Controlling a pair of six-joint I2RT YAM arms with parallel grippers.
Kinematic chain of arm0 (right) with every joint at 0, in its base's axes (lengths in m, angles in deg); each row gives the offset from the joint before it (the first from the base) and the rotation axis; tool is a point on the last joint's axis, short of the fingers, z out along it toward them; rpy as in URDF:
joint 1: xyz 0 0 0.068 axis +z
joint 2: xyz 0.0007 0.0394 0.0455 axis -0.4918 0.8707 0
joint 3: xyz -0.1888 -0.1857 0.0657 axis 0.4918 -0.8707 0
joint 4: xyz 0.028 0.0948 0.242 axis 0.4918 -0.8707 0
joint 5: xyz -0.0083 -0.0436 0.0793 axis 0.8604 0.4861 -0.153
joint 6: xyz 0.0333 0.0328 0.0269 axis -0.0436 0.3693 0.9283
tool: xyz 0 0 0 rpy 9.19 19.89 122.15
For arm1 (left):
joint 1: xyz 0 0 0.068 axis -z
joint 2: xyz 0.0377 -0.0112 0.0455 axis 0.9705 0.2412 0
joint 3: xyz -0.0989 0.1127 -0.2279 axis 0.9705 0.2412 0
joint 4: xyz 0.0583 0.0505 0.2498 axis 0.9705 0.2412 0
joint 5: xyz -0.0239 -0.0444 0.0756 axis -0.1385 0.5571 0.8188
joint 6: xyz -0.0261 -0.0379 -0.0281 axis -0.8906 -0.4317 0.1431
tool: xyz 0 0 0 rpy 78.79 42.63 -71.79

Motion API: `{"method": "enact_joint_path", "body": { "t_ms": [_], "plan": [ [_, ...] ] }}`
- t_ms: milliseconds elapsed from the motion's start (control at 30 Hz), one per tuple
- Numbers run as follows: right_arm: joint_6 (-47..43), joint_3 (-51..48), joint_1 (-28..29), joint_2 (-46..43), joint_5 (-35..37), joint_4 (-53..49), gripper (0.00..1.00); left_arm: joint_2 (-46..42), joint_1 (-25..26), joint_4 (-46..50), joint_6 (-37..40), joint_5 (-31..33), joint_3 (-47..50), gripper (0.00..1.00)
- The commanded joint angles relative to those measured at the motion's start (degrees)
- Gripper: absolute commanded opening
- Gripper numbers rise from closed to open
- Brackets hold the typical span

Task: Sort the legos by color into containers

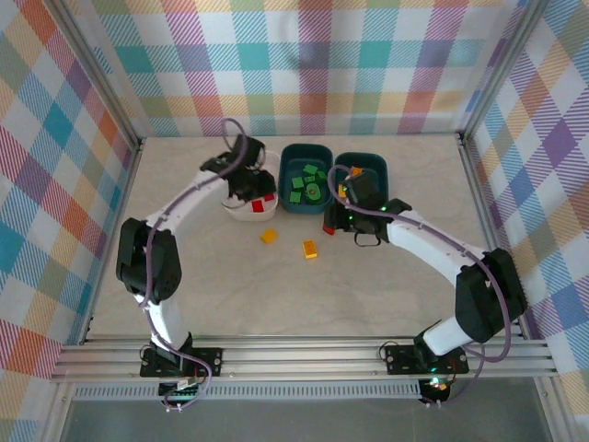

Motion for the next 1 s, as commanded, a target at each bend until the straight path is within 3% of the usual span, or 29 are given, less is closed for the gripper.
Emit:
{"method": "enact_joint_path", "body": {
  "t_ms": [0,200,333,533,767,967],
  "plan": [
    [2.2,0.85,4.04,3.36,-0.49,0.7,0.65,7.87,-4.04,5.25,2.48,0.3,-6.88,0.27],
    [0.32,5.77,7.92,12.4,1.99,-1.85,0.7,17.72,-6.06,11.87,3.26,-2.63,-20.54,0.27],
    [-0.11,9.61,9.08,17.22,2.01,-3.65,0.74,21.66,-6.73,13.83,3.03,-4.17,-25.97,0.33],
    [-0.37,11.83,10.1,20.96,1.55,-4.96,0.76,24.17,-6.82,17.5,3.36,-3.71,-31.28,0.59],
    [-0.63,12.8,11.13,23.45,1.96,-5.67,0.69,11.99,-6.82,12.58,2.29,-3.8,-20.5,0.63],
    [-0.96,13.76,11.76,24.76,4.06,-6.44,0.42,-4.37,-5.77,0.83,-1.4,-6.1,3.25,0.66]
  ]
}}
